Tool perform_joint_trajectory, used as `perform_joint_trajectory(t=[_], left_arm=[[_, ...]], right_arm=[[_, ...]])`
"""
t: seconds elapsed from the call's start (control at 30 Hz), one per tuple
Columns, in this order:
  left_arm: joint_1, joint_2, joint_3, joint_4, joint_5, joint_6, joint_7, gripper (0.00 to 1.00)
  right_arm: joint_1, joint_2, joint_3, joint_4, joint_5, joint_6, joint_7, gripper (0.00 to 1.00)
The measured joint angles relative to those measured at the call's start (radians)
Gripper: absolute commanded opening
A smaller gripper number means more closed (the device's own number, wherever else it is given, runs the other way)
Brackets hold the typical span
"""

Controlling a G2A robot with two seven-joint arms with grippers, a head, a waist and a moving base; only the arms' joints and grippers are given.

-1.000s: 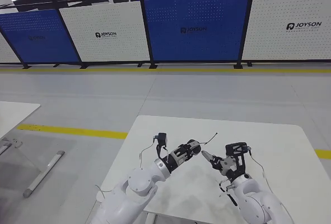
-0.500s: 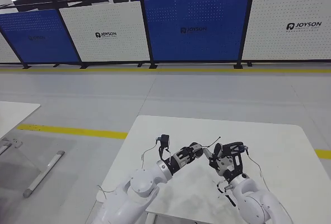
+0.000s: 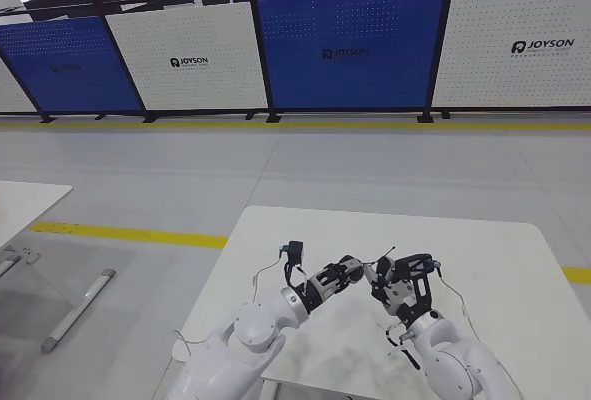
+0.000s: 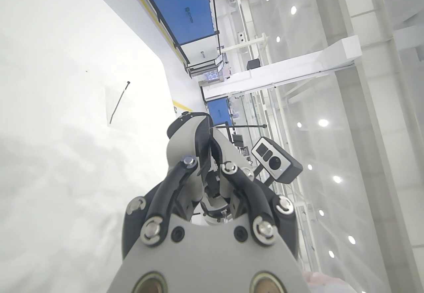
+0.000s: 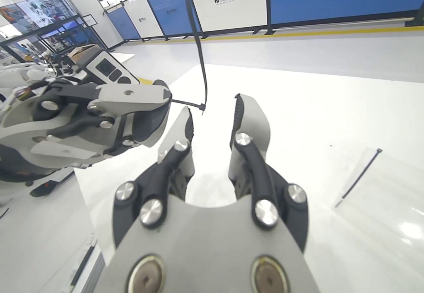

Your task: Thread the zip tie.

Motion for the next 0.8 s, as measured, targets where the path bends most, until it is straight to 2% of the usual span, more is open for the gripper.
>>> perform_joint_trajectory(t=[0.1,0.17,0.3,0.8], left_arm=[[0.000,0.000,0.001,0.000,0.003,0.001,0.001,0.00],[-0.001,0.000,0.002,0.000,0.005,0.001,0.001,0.00],[-0.001,-0.001,0.004,0.000,0.009,0.001,0.007,0.00],[-0.005,-0.004,0.014,-0.002,0.018,-0.010,0.026,0.00]], right_arm=[[0.002,0.000,0.000,0.001,0.002,-0.001,0.000,0.24],[0.002,0.000,0.000,0.002,0.003,-0.002,0.000,0.12],[0.004,0.000,0.000,0.005,0.002,-0.004,0.000,0.00],[0.015,0.001,0.001,0.029,0.012,-0.026,0.009,0.00]])
